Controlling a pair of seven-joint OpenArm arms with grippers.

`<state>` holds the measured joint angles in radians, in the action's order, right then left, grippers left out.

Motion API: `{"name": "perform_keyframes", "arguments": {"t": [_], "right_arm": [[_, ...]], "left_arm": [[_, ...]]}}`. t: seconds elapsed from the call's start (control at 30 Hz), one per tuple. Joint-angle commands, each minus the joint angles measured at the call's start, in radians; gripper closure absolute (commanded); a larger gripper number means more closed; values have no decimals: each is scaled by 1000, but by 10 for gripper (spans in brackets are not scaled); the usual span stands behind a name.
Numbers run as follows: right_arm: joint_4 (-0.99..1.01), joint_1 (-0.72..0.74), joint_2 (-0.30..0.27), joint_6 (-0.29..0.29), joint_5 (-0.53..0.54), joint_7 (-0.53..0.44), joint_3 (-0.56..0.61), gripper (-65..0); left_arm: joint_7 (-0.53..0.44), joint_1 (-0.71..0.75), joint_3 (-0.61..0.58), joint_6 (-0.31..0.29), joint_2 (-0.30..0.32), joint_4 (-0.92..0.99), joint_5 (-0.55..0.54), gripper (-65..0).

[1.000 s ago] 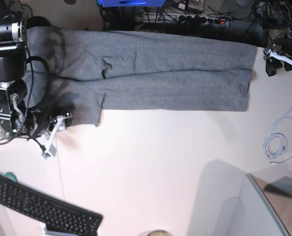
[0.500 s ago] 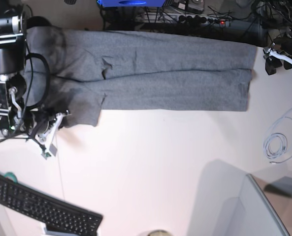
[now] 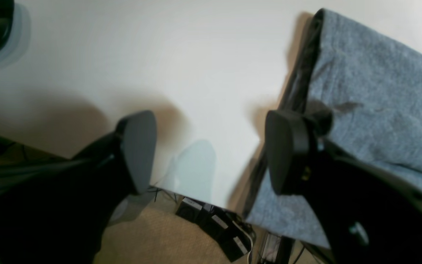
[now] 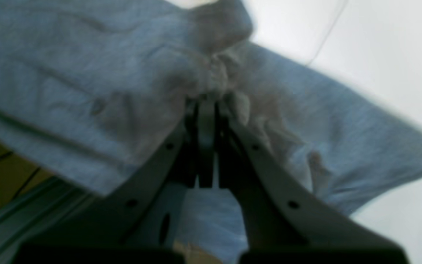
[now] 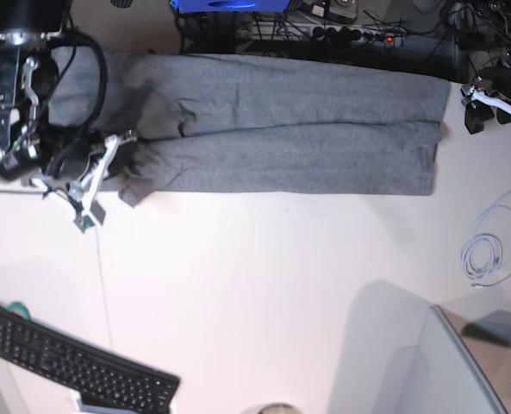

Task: Layout the t-shirt on the table in an organized manner, then fold the t-shirt properly
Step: 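Press and smooth the folded shirt end with the right gripper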

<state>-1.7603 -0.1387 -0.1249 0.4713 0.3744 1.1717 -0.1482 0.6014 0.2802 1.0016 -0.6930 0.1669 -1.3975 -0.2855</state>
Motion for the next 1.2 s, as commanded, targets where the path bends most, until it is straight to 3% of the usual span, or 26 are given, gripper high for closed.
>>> {"name": "perform_keyframes", "arguments": {"t": [0.0,0.3,0.7,0.77,0.9,1.03,1.1,1.17], "right_arm": [[-33,-14,-5,1,8,-6,-4,-5],[-102,-169,24,7,10,-14,-1,-5],[-99,-229,21,7,10,15,3,-9],[-97,-224,28,7,10,61,0,-42],[-142,-229,31,7,11,81,-4,-192],[-235,-235,23,7,11,116,-69,-260],[-218,-217,23,7,4,75,-156,-257],[-142,-198,23,7,4,-34,-239,-255]], "left_arm": [[-19,-2,4,-5,18,-16,-13,-449],[-19,-2,3,-5,20,-23,-13,-449],[-19,-16,1,-5,20,-23,-13,-449],[-19,-16,1,-5,20,-23,-13,-449],[-18,-16,1,-5,20,-24,-13,-449],[-16,-16,0,-5,16,-26,-13,-448],[-15,-16,-23,-5,13,-26,-13,-448],[-15,-11,-73,-5,10,-26,-13,-436]]}}
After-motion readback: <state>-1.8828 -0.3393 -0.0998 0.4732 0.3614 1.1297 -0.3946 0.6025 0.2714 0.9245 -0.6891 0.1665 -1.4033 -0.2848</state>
